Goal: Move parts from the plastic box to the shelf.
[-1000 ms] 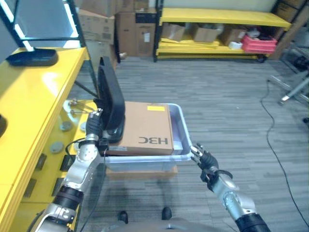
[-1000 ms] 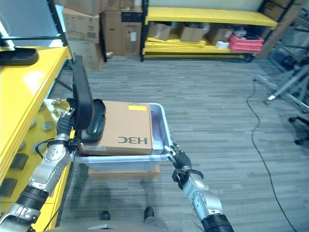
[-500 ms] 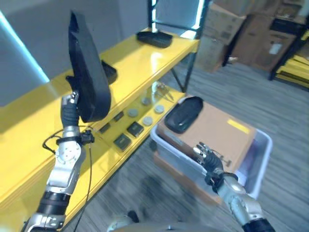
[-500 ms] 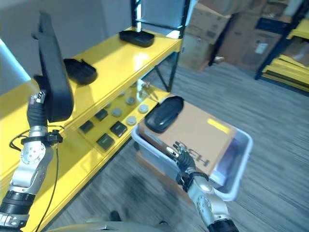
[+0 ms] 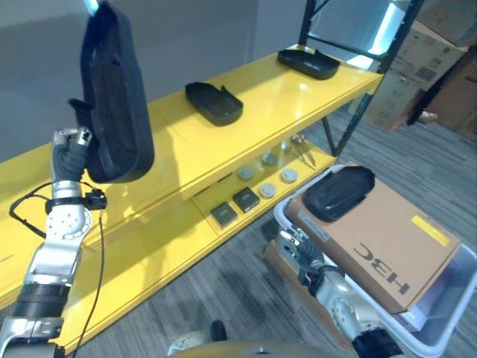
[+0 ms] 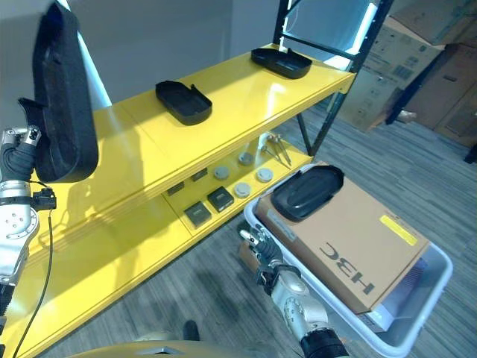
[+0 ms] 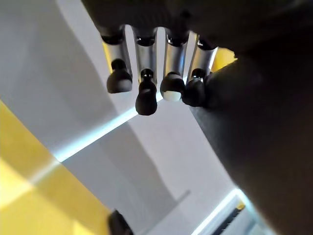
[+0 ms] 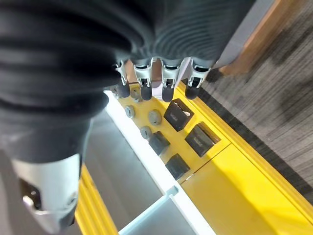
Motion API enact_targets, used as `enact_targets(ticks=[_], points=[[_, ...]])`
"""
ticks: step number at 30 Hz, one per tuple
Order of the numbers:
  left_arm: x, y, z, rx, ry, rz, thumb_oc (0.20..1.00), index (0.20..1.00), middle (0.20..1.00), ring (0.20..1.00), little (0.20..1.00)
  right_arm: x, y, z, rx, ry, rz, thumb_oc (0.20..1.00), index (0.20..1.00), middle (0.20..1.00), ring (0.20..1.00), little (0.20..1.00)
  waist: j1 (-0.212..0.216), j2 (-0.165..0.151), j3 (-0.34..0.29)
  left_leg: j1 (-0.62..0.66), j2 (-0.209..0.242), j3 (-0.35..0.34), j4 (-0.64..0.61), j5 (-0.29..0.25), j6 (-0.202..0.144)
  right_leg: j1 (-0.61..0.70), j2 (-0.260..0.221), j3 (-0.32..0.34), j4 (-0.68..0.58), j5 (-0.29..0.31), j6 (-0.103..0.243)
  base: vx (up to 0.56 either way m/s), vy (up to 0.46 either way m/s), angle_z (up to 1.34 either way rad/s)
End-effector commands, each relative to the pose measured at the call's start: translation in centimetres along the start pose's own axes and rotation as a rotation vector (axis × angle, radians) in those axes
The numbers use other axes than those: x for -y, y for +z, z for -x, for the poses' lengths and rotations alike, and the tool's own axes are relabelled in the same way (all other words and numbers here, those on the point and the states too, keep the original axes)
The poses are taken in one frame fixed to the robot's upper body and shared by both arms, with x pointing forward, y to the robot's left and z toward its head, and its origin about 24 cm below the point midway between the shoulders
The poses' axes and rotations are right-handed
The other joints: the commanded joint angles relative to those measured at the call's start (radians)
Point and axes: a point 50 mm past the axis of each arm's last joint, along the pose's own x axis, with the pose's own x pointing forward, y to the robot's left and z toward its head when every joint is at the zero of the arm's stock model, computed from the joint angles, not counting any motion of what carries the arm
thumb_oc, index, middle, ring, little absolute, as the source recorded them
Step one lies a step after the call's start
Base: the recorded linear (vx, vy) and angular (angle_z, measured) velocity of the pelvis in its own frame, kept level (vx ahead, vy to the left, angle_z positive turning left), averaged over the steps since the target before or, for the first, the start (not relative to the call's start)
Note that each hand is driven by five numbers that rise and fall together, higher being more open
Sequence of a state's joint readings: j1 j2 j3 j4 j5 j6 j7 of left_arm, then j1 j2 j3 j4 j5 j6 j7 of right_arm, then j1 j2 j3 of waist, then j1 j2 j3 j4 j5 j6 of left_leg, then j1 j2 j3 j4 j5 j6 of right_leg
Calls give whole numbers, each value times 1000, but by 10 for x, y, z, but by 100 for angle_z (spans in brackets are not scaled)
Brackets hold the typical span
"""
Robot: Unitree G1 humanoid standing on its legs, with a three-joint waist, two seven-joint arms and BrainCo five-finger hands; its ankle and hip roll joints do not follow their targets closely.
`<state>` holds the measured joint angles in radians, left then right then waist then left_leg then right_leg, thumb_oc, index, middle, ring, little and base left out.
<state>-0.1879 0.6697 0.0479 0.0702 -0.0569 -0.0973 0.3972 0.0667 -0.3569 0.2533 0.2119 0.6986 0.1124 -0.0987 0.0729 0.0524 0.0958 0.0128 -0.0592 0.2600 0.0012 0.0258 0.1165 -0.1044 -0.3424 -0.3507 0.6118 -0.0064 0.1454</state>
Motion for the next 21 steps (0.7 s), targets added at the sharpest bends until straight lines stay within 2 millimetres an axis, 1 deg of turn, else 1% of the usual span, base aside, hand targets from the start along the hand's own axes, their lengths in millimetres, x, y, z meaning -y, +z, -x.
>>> enact_targets(ticks=[1, 2, 3, 5, 6, 8, 9, 10, 11, 12, 13, 15, 16, 17, 18, 19, 20, 21], points=[[-17, 25, -25, 128, 123, -130, 200, 200, 200, 200, 200, -9, -3, 3, 19, 29, -18, 1000, 1000, 1000, 1000, 1000, -49, 6, -5, -3, 1, -140, -70, 31, -47, -85, 158, 160, -40, 132, 18, 110, -130, 60], [-16, 23, -28, 112, 128, -155, 200, 200, 200, 200, 200, -4, -6, 5, 8, 25, -14, 1000, 1000, 1000, 1000, 1000, -72, 1, 0, 2, -3, -173, -73, 30, -51, -100, 181, 201, -91, 137, 10, 154, -229, 82], [-14, 22, -33, 94, 125, -192, 200, 200, 200, 200, 200, 2, -8, 6, -1, 16, -11, 1000, 1000, 1000, 1000, 1000, -96, -8, 0, 6, -7, -211, -75, 30, -59, -96, 204, 249, -208, 143, 3, 197, -310, 101], [-6, 18, -38, 67, 121, -213, 200, 200, 200, 200, 200, 12, -13, 8, -14, 0, -15, 1000, 1000, 1000, 1000, 1000, -130, -33, -1, 18, -20, -269, -74, 17, -67, -72, 225, 329, -412, 169, 14, 247, -346, 117], [-1, 17, -40, 56, 119, -238, 200, 200, 200, 200, 200, 17, -16, 8, -22, -14, -13, 1000, 1000, 1000, 1000, 1000, -148, -47, -1, 28, -25, -297, -70, 3, -69, -67, 237, 380, -494, 195, 25, 247, -273, 120], [1, 12, -39, 34, 124, -252, 200, 200, 200, 200, 200, 18, -18, 8, -37, -17, -17, 1000, 1000, 1000, 1000, 1000, -163, -57, 4, 45, -22, -314, -63, -16, -68, -83, 244, 413, -507, 236, 36, 241, -240, 152], [-1, 6, -37, -2, 128, -281, 200, 200, 200, 200, 200, 21, -19, 9, -54, -22, -5, 1000, 1000, 1000, 1000, 1000, -165, -63, 2, 54, -5, -317, -55, -21, -75, -56, 257, 409, -531, 183, 35, 245, -256, 123], [0, 3, -34, -16, 129, -285, 200, 200, 200, 200, 200, 22, -19, 8, -64, -21, -3, 1000, 1000, 1000, 1000, 1000, -163, -66, -3, 56, 9, -309, -54, -18, -85, -35, 260, 398, -553, 168, 28, 296, -375, 60], [2, -4, -28, -49, 109, -318, 200, 200, 200, 200, 200, 26, -18, 9, -83, -18, 12, 1000, 1000, 1000, 1000, 1000, -159, -75, -21, 48, 40, -290, -50, -7, -105, 13, 278, 392, -589, 143, 8, 221, -318, 12], [2, -7, -28, -66, 103, -329, 200, 200, 200, 200, 200, 28, -17, 9, -90, -14, 23, 1000, 1000, 1000, 1000, 1000, -159, -80, -27, 43, 54, -277, -47, -2, -113, 30, 283, 386, -598, 135, 1, 247, -332, 6], [1, -11, -29, -97, 92, -352, 200, 200, 200, 200, 200, 29, -16, 10, -102, -9, 36, 1000, 1000, 1000, 1000, 1000, -161, -85, -35, 34, 77, -249, -41, 6, -126, 51, 290, 370, -609, 122, -8, 172, -186, 19], [0, -18, -33, -139, 75, -368, 200, 200, 200, 200, 200, 33, -17, 12, -118, -14, 47, 1000, 1000, 1000, 1000, 1000, -172, -90, -44, 21, 109, -209, -31, 19, -144, 67, 295, 346, -621, 111, -19, 152, -144, 26], [1, -23, -35, -151, 57, -399, 200, 200, 200, 200, 200, 36, -19, 15, -130, -22, 51, 1000, 1000, 1000, 1000, 1000, -181, -90, -47, 8, 126, -184, -20, 27, -154, 73, 296, 334, -626, 107, -24, 128, -122, 20], [9, -26, -37, -160, 29, -415, 200, 200, 200, 200, 200, 43, -22, 20, -144, -35, 56, 1000, 1000, 1000, 1000, 1000, -204, -94, -48, -13, 157, -109, 18, 31, -170, 79, 290, 302, -631, 102, -30, 77, -93, 37], [15, -27, -38, -155, 17, -432, 200, 200, 200, 200, 200, 47, -23, 23, -147, -39, 60, 1000, 1000, 1000, 1000, 1000, -221, -96, -49, -21, 172, -64, 39, 27, -174, 80, 284, 281, -632, 97, -34, 66, -33, 72], [22, -29, -42, -166, -10, -475, 200, 200, 200, 200, 200, 51, -25, 25, -151, -39, 63, 1000, 1000, 1000, 1000, 1000, -243, -84, -47, -26, 184, -35, 32, 34, -178, 69, 285, 273, -615, 88, -39, 50, 25, 76], [22, -32, -42, -177, -15, -488, 200, 200, 200, 200, 200, 51, -25, 25, -154, -39, 64, 1000, 1000, 1000, 1000, 1000, -251, -81, -45, -23, 185, -29, 31, 35, -177, 67, 286, 276, -611, 85, -42, 131, 85, 68], [21, -39, -44, -203, -28, -539, 200, 200, 200, 200, 200, 54, -26, 26, -176, -43, 71, 1000, 1000, 1000, 1000, 1000, -270, -69, -46, -7, 184, -12, 16, 35, -174, 66, 287, 285, -604, 77, -45, 137, 97, 22]])
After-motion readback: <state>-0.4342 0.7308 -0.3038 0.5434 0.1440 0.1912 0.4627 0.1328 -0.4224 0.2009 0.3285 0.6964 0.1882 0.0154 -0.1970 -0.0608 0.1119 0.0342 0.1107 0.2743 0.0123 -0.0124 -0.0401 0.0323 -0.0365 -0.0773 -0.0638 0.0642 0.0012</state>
